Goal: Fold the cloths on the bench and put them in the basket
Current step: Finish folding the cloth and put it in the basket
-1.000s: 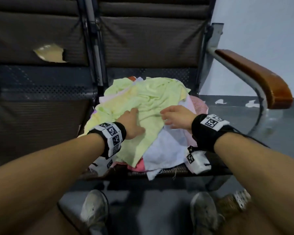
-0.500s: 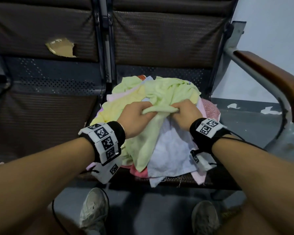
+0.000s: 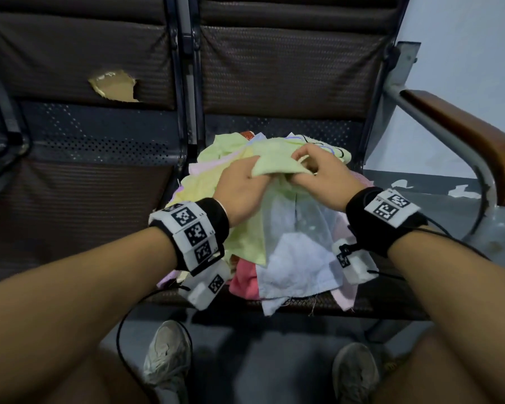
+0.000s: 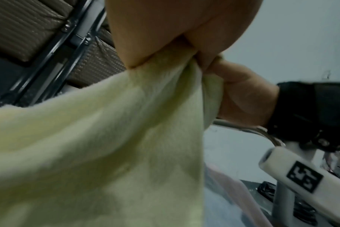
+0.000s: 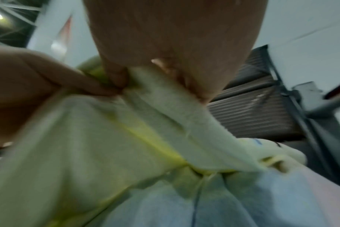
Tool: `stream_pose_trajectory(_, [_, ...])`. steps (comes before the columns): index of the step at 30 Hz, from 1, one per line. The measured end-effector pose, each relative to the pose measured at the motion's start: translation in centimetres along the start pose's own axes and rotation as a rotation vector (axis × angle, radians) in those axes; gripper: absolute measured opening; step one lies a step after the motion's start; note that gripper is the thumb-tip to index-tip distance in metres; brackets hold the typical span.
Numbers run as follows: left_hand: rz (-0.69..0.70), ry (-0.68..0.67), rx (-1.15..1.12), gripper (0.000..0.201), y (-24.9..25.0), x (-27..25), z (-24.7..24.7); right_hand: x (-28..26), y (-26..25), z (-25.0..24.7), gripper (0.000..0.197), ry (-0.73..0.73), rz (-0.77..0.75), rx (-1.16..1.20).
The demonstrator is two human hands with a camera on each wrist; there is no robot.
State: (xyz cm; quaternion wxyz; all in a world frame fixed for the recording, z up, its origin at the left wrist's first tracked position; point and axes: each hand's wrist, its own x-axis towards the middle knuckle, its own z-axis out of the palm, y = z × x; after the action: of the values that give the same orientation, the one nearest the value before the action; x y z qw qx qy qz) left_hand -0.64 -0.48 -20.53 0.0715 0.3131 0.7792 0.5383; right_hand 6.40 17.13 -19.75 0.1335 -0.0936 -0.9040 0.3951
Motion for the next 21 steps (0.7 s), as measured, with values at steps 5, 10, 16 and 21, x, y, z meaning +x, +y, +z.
stream_pose_trajectory(5, [-0.090, 0.067, -0.042, 0.019, 0.2, 0.7, -2.0, -1.5, 2.8, -0.8, 0.011, -0.261, 0.157, -0.421])
stream_pose_trajectory(10, [-0.195, -0.030, 0.280, 0.043, -2.5, 0.3, -2.8, -1.0, -0.1, -1.3, 0.005, -0.012, -0.029, -0.352])
stream_pose_trajectory(16, [0.026, -0.137, 0.365, 0.023, -2.3, 0.0, -0.7, -0.8, -1.9, 0.3, 0.015, 0.038, -0.109, -0.186])
stream_pose_trajectory(21, [-0.059, 0.047, 0.192, 0.021, -2.0, 1.1, -1.0, -0.4, 1.8, -1.7, 0.021, 0.082, 0.181, -0.390])
